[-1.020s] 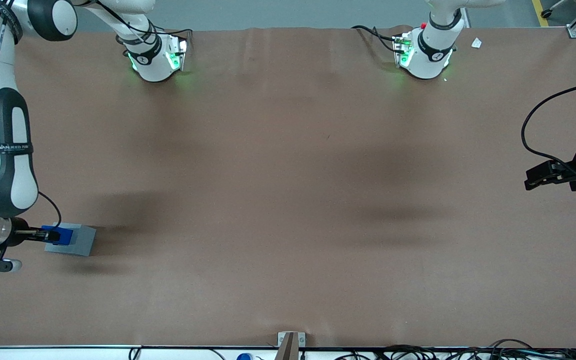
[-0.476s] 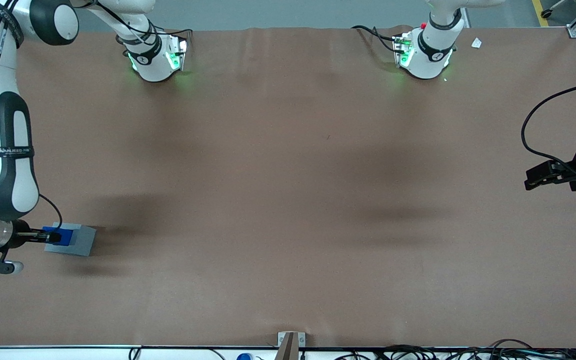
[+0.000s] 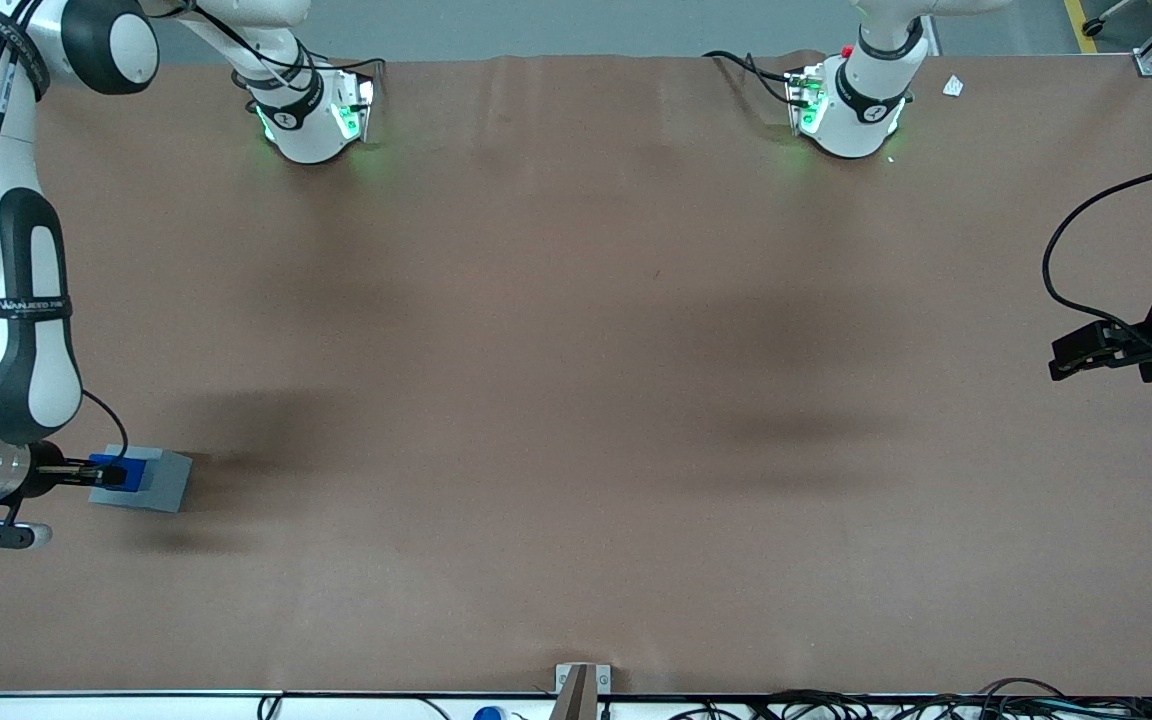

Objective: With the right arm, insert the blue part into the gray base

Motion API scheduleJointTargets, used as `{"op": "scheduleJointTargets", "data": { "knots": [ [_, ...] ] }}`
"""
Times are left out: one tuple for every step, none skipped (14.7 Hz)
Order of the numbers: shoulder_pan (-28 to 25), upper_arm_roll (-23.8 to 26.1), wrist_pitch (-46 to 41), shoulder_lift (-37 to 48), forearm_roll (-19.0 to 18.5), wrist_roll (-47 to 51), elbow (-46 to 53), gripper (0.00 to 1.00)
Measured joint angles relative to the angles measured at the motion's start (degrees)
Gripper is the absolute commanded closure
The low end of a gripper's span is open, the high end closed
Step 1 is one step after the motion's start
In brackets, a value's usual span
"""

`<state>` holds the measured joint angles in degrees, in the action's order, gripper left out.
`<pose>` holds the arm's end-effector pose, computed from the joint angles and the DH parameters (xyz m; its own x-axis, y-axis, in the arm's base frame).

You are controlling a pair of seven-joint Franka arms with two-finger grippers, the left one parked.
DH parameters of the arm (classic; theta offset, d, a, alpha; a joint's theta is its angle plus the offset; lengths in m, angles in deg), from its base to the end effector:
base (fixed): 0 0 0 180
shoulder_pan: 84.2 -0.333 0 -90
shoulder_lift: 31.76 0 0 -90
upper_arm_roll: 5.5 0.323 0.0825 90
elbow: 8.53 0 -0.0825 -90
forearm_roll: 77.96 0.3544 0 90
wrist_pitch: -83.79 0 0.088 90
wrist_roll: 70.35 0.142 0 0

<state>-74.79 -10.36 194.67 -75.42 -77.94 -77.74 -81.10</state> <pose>0.6928 -0.1623 0.2789 0.9900 -0.1011 -0.0980 -0.0970 -0.9942 0.0460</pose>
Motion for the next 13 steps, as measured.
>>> {"op": "scheduleJointTargets", "data": {
  "knots": [
    [0.0, 0.0, 0.0, 0.0, 0.0, 0.0, 0.0, 0.0],
    [0.0, 0.0, 0.0, 0.0, 0.0, 0.0, 0.1, 0.0],
    [0.0, 0.0, 0.0, 0.0, 0.0, 0.0, 0.2, 0.0],
    [0.0, 0.0, -0.3, 0.0, 0.0, 0.0, 0.4, 0.0],
    [0.0, 0.0, -1.2, 0.0, 0.0, 0.0, 0.8, 0.0],
    [0.0, 0.0, -2.2, 0.0, 0.0, 0.0, 1.4, 0.0],
    [-0.1, 0.0, -3.3, 0.2, 0.0, -0.1, 1.9, 0.0],
    [-0.1, 0.1, -4.9, 0.5, 0.0, -0.2, 2.5, 0.0],
    [-0.1, 0.1, -6.2, 1.1, 0.0, -0.5, 2.9, 0.0],
    [-0.1, 0.2, -7.5, 2.0, 0.0, -1.0, 3.3, 0.0],
    [-0.1, 0.3, -8.9, 3.2, 0.0, -1.2, 3.7, 0.0],
    [-0.2, 0.4, -10.6, 4.6, 0.0, -1.3, 3.9, 0.0],
    [-0.2, 0.5, -12.2, 6.2, 0.1, -1.3, 4.1, 0.0]
  ]
}}
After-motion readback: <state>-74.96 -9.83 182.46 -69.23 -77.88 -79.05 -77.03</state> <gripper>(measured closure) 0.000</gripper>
